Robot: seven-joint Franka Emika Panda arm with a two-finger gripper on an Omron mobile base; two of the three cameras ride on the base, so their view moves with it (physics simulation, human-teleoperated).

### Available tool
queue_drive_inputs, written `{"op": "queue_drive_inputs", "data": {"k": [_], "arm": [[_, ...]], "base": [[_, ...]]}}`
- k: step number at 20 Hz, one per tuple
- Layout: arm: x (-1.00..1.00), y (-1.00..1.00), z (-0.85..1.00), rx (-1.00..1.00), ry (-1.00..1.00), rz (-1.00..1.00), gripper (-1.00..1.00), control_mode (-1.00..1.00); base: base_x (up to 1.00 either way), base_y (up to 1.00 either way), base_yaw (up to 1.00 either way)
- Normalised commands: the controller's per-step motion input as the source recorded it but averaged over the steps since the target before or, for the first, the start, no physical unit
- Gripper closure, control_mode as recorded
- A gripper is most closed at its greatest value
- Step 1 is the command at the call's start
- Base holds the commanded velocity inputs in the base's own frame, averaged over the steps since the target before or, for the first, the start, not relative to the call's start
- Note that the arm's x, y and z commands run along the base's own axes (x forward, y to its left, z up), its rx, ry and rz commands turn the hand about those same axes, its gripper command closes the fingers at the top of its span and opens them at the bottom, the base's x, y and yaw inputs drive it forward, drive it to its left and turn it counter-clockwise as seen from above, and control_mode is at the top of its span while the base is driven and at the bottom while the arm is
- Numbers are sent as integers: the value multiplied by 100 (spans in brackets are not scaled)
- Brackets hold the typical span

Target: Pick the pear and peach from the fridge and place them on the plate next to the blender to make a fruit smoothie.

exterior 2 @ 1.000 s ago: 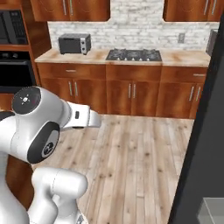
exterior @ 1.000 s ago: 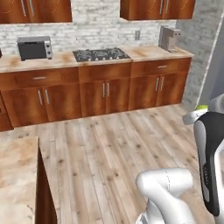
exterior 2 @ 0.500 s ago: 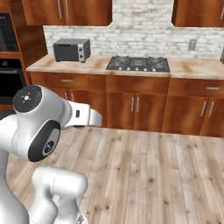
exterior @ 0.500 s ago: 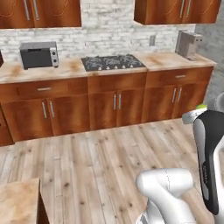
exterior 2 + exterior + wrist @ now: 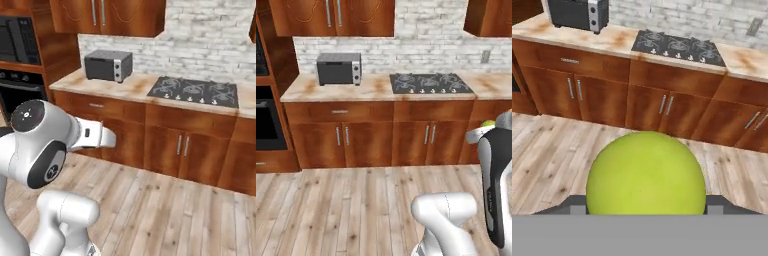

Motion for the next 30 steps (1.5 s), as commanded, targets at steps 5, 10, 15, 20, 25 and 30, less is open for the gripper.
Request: {"op": "queue_drive_inputs", "data": {"k": [5, 10, 15, 20, 25, 30], "arm": [[0, 0, 0, 0, 0, 0, 100, 100], [0, 0, 0, 0, 0, 0, 100, 100], [0, 0, 0, 0, 0, 0, 100, 100], [0, 0, 0, 0, 0, 0, 100, 100], [0, 0, 0, 0, 0, 0, 100, 100], [0, 0, 0, 0, 0, 0, 100, 100]], "base": [[86, 0, 78], [53, 0, 91], [47, 0, 92], [89, -10, 64], [100, -24, 36], [100, -14, 31]]}}
